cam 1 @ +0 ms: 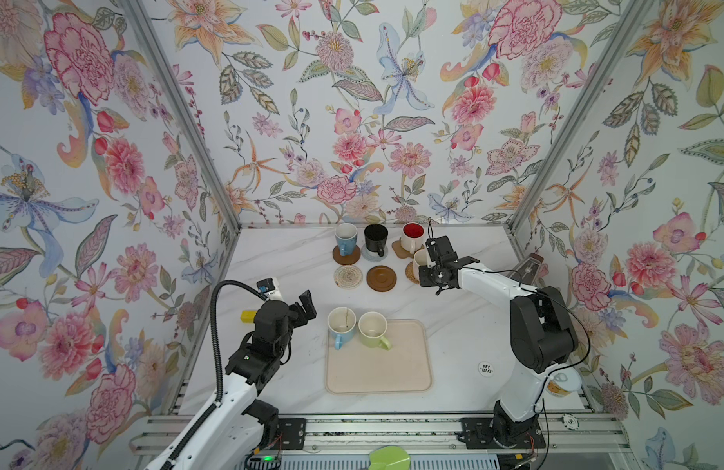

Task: Place cups on coasters
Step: Place the cup on the coaster.

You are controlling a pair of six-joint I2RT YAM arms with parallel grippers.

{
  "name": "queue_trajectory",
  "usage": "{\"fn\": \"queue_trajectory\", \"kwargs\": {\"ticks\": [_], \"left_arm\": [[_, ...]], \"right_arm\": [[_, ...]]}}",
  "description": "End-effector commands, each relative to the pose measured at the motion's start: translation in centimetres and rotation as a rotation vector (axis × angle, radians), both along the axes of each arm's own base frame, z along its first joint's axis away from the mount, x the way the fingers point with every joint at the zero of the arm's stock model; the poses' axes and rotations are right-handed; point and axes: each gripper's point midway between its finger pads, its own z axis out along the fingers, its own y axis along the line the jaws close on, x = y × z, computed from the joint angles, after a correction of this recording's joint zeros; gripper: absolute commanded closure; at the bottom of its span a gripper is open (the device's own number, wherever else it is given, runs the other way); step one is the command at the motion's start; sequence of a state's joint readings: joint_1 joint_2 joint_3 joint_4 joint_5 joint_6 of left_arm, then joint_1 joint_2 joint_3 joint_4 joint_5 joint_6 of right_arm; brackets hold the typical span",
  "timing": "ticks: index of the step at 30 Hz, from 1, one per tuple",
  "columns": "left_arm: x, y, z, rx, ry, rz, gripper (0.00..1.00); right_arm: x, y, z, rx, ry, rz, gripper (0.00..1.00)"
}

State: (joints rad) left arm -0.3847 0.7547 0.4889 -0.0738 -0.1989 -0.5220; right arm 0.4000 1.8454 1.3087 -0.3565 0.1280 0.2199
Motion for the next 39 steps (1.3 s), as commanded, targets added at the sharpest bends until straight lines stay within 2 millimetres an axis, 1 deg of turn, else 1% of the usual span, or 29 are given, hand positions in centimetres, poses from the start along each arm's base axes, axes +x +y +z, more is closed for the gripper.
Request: {"fn": "queue_trajectory", "kwargs": {"ticks": [1, 6, 13, 16, 28, 31, 37, 38, 39], "left_arm": [[0.1, 0.3, 0.6, -0.005, -0.016, 0.022, 0.01], [0.1, 0.3, 0.6, -0.005, -0.018, 0.023, 0.01], [0.1, 0.4, 0.7, -0.001, -0.019, 0.025, 0.01], [0.1, 0.4, 0.7, 0.0, -0.018, 0.025, 0.01], [0.1, 0.4, 0.8, 0.002, -0.02, 0.028, 0.01], [0.1, 0.4, 0.8, 0.002, -0.018, 0.028, 0.01], [0.1, 0.4, 0.7, 0.003, -0.017, 0.026, 0.01], [0.1, 0.5, 0.7, 0.003, -0.017, 0.029, 0.01], [0.1, 0.4, 0.7, 0.004, -0.016, 0.028, 0.01]], "right_arm": [[1.0, 0.7, 1.0, 0.01, -0.064, 0.002, 1.0], [1.3, 0.5, 1.1, 0.007, -0.076, -0.005, 1.0], [2.2, 0.7, 3.1, 0.017, -0.132, -0.012, 1.0], [2.5, 0.8, 3.6, 0.018, -0.142, -0.008, 1.0], [3.2, 0.9, 2.1, 0.009, -0.119, -0.006, 1.0], [3.1, 0.9, 1.6, 0.006, -0.11, -0.005, 1.0], [2.9, 0.9, 1.6, 0.011, -0.107, -0.004, 1.0], [2.9, 0.9, 1.6, 0.011, -0.107, -0.004, 0.98], [2.9, 0.9, 1.5, 0.011, -0.105, -0.005, 0.93]]}}
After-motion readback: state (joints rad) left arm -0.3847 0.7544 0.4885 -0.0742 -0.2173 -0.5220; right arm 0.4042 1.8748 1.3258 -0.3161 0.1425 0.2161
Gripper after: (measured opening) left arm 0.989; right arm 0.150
